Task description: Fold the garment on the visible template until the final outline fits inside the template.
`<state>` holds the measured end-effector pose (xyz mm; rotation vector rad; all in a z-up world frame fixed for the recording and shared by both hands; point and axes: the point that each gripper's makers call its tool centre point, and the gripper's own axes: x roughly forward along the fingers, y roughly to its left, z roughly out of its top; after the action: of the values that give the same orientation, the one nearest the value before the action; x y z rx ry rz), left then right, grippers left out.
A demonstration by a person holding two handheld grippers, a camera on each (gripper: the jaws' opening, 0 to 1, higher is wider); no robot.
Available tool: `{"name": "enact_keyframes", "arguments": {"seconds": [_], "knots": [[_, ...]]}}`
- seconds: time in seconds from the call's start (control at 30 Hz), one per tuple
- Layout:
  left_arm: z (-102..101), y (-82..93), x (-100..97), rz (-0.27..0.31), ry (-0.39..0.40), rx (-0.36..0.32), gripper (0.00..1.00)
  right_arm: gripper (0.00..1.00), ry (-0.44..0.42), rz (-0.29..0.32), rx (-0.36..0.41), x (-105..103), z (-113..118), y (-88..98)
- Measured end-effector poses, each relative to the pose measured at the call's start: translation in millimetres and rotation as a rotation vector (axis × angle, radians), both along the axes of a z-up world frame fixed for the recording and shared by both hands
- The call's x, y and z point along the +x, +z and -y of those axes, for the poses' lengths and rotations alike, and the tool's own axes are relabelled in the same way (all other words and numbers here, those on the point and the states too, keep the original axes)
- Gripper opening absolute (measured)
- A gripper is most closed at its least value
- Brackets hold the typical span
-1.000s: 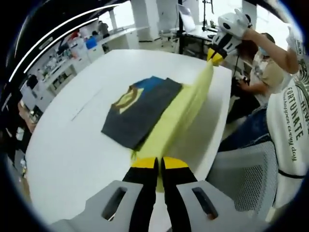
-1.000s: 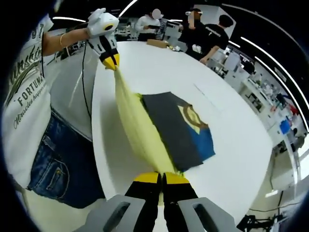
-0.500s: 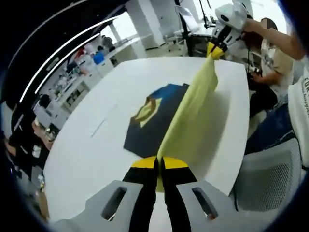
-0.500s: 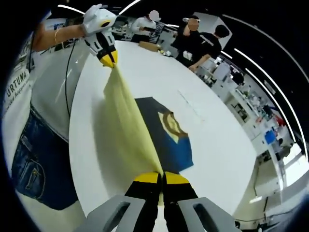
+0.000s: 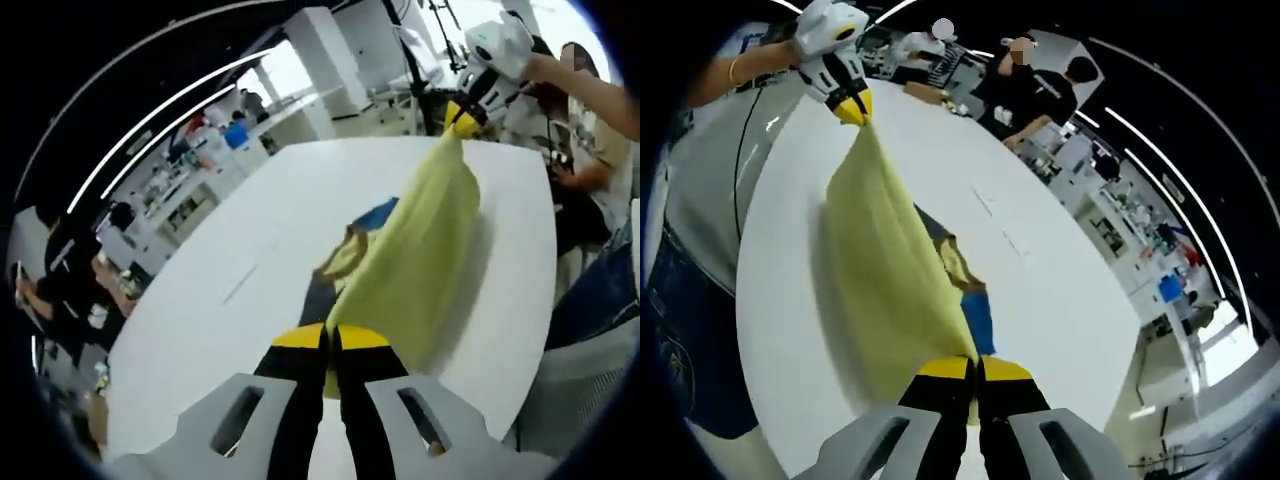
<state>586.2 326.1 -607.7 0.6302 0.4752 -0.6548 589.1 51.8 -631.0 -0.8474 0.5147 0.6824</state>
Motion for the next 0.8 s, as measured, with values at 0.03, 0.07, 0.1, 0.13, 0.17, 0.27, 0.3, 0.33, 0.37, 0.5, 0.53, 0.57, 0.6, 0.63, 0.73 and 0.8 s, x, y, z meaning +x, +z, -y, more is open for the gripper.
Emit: {"name": "enact_keyframes", "arguments": {"seconds": [0.03,0.07,0.1,0.13,0.17,0.27,0.3,0.33,0.37,0.5,0.53,0.57,0.6,0.63,0.73,0.8], "knots": [[1,3.0,4.1,0.009,0.008,-0.008,0.0,0.0,-0.004,0.004,-0.006,3,0,-0.1],[1,4.8,6.6,0.015,0.011,-0.011,0.0,0.0,-0.008,0.007,-0.01,5,1,0.0],[2,6.5,9.1,0.022,0.015,-0.013,0.0,0.0,-0.011,0.011,-0.01,8,1,0.4],[2,8.9,12.8,0.034,0.022,-0.014,0.0,0.0,-0.017,0.019,-0.008,12,2,1.6],[2,9.4,15.1,0.038,0.024,-0.012,0.0,0.0,-0.029,0.033,-0.007,17,2,3.2],[3,12.7,24.4,0.061,0.039,-0.008,0.0,0.0,-0.06,0.056,-0.001,29,3,5.6],[3,13.4,28.6,0.069,0.048,0.0,0.0,0.0,-0.077,0.07,0.025,34,1,8.3],[2,14.3,33.2,0.081,0.057,0.013,0.0,0.0,-0.086,0.076,0.037,38,1,9.5],[2,14.4,34.7,0.084,0.059,0.016,0.0,0.0,-0.094,0.085,0.04,44,0,10.5],[1,14.3,47.7,0.101,0.072,0.015,0.0,0.0,-0.13,0.105,0.05,59,1,10.9],[1,14.0,50.4,0.104,0.075,0.01,0.0,0.0,-0.135,0.109,0.041,62,1,9.5],[1,12.5,54.4,0.106,0.077,0.005,0.0,0.0,-0.143,0.112,0.031,65,2,8.7],[1,10.9,57.2,0.105,0.079,0.003,0.0,0.0,-0.148,0.116,0.021,67,3,7.8],[0,7.9,61.5,0.103,0.082,-0.001,0.0,0.0,-0.148,0.116,0.014,70,1,6.1],[-2,-2.2,70.7,0.087,0.094,-0.001,0.01,0.0,-0.169,0.106,0.016,78,0,0.3],[-3,-9.2,76.7,0.08,0.095,0.001,0.01,0.0,-0.179,0.102,0.011,84,0,-4.5]]}}
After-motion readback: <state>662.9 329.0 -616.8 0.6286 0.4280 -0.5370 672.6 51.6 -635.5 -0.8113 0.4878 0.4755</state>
